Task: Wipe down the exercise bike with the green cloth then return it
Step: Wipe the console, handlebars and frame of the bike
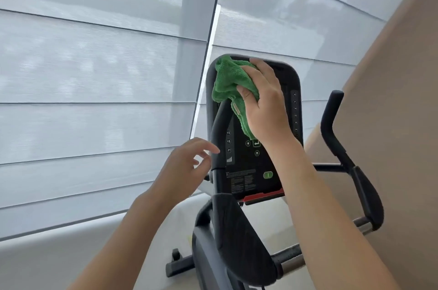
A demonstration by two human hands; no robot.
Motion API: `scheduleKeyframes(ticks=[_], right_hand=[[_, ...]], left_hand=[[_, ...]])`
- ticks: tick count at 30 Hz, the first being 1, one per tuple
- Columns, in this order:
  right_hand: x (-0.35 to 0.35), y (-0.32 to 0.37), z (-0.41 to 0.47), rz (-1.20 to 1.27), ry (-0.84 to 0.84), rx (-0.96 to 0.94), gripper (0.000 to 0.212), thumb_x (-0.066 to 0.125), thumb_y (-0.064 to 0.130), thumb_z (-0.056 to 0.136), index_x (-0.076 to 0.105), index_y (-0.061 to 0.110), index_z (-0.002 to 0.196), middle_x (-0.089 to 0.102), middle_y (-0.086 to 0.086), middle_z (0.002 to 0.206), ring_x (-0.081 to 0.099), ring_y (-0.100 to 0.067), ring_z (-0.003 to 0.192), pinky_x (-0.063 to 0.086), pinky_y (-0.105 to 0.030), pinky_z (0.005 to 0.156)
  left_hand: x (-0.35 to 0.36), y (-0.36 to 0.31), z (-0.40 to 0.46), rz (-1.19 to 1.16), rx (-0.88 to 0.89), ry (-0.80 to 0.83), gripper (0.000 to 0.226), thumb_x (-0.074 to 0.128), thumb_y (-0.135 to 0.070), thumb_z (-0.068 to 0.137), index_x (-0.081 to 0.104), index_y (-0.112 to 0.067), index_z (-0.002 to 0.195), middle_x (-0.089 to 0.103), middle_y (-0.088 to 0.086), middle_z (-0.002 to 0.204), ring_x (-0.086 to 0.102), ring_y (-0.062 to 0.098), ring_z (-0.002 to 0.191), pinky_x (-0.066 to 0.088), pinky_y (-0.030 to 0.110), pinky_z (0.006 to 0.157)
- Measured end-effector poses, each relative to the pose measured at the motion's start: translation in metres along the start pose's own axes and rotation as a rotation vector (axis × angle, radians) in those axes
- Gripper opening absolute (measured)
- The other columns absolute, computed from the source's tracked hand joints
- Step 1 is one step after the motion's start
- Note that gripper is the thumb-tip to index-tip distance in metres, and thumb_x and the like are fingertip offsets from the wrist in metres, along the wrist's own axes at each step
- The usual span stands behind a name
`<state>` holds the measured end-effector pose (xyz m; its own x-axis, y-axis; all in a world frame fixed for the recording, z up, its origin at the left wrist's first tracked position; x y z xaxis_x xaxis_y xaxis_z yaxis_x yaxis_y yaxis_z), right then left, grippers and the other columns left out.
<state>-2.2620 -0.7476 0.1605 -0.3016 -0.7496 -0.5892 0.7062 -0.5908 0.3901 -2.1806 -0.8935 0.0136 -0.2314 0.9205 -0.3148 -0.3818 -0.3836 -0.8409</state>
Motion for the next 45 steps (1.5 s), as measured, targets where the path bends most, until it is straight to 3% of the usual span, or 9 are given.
scheduleKeyframes(ticks=[7,11,15,19,23,28,31,38,45], right_hand=[[0.049,-0.006,0.032,-0.09,0.225,0.231,0.034,0.08,0.031,0.091,0.069,0.022,0.122,0.062,0.001,0.125,0.062,-0.023,0.112,0.052,-0.045,0.101],[0.081,0.001,0.041,-0.635,0.205,0.208,0.057,0.082,0.065,0.079,0.069,0.02,0.111,0.054,-0.003,0.114,0.051,-0.031,0.1,0.052,-0.042,0.074],[0.09,-0.001,0.061,-0.845,0.151,0.15,0.04,0.073,0.059,0.087,0.075,0.021,0.098,0.055,0.0,0.097,0.05,-0.025,0.084,0.036,-0.034,0.065],[0.076,-0.016,0.064,-0.543,0.125,0.09,0.034,0.082,0.053,0.077,0.062,0.026,0.07,0.063,0.006,0.081,0.063,-0.024,0.074,0.041,-0.032,0.065],[0.066,-0.029,0.061,0.162,0.098,0.212,0.026,0.095,0.031,0.076,0.076,0.013,0.079,0.075,0.002,0.082,0.072,-0.02,0.079,0.055,-0.03,0.074],[0.072,-0.03,0.04,0.292,-0.337,0.398,0.025,0.095,0.029,0.077,0.076,0.013,0.084,0.076,-0.001,0.082,0.071,-0.014,0.075,0.057,-0.029,0.07],[0.082,-0.013,0.024,-0.028,-0.489,0.361,0.025,0.089,0.021,0.079,0.073,0.017,0.097,0.07,0.002,0.106,0.066,-0.019,0.09,0.051,-0.028,0.071],[0.075,-0.015,0.048,-0.464,-0.055,0.128,0.018,0.08,0.019,0.08,0.077,0.02,0.098,0.066,0.002,0.105,0.064,-0.029,0.085,0.045,-0.033,0.066],[0.063,-0.038,0.067,0.145,0.338,0.196,0.033,0.1,0.022,0.067,0.073,0.028,0.085,0.075,0.013,0.082,0.072,-0.006,0.08,0.054,-0.023,0.076]], left_hand=[[0.005,0.028,0.011,-0.029,0.006,0.156,0.031,0.061,-0.009,0.1,0.074,-0.037,0.105,0.061,-0.021,0.122,0.065,0.013,0.108,0.057,0.032,0.086],[0.006,0.04,0.017,-0.071,0.018,0.179,0.035,0.059,-0.006,0.098,0.075,-0.037,0.102,0.06,-0.021,0.124,0.066,0.013,0.109,0.055,0.03,0.088],[0.006,0.048,0.025,-0.098,0.026,0.169,0.038,0.059,-0.005,0.097,0.076,-0.039,0.097,0.062,-0.019,0.123,0.066,0.014,0.105,0.055,0.029,0.086],[0.007,0.051,0.026,-0.131,0.024,0.184,0.039,0.06,-0.005,0.098,0.076,-0.04,0.096,0.062,-0.017,0.122,0.067,0.015,0.105,0.055,0.025,0.086],[0.006,0.051,0.024,-0.144,0.027,0.197,0.037,0.06,-0.006,0.097,0.075,-0.039,0.095,0.061,-0.017,0.124,0.067,0.016,0.105,0.056,0.027,0.085],[0.001,0.045,0.022,-0.143,0.028,0.212,0.038,0.059,-0.006,0.097,0.075,-0.04,0.095,0.061,-0.021,0.124,0.065,0.011,0.107,0.054,0.023,0.086],[0.0,0.047,0.021,-0.129,0.028,0.208,0.039,0.059,-0.005,0.096,0.074,-0.041,0.094,0.061,-0.024,0.125,0.067,0.011,0.105,0.055,0.026,0.086],[0.002,0.046,0.02,-0.085,0.05,0.213,0.037,0.059,-0.006,0.096,0.074,-0.039,0.094,0.059,-0.025,0.125,0.067,0.012,0.101,0.056,0.033,0.084],[0.007,0.044,0.02,0.006,0.13,0.172,0.035,0.062,-0.006,0.094,0.072,-0.04,0.097,0.058,-0.025,0.122,0.066,0.011,0.091,0.057,0.034,0.081]])
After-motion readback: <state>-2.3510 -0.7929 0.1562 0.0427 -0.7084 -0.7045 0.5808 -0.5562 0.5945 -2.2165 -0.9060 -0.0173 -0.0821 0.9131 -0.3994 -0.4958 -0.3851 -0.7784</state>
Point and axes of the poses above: each hand's wrist, its own z-axis towards the middle knuckle, its own x-axis out of the palm, y = z × x, the point moved 6 cm from there along z, towards the middle knuckle
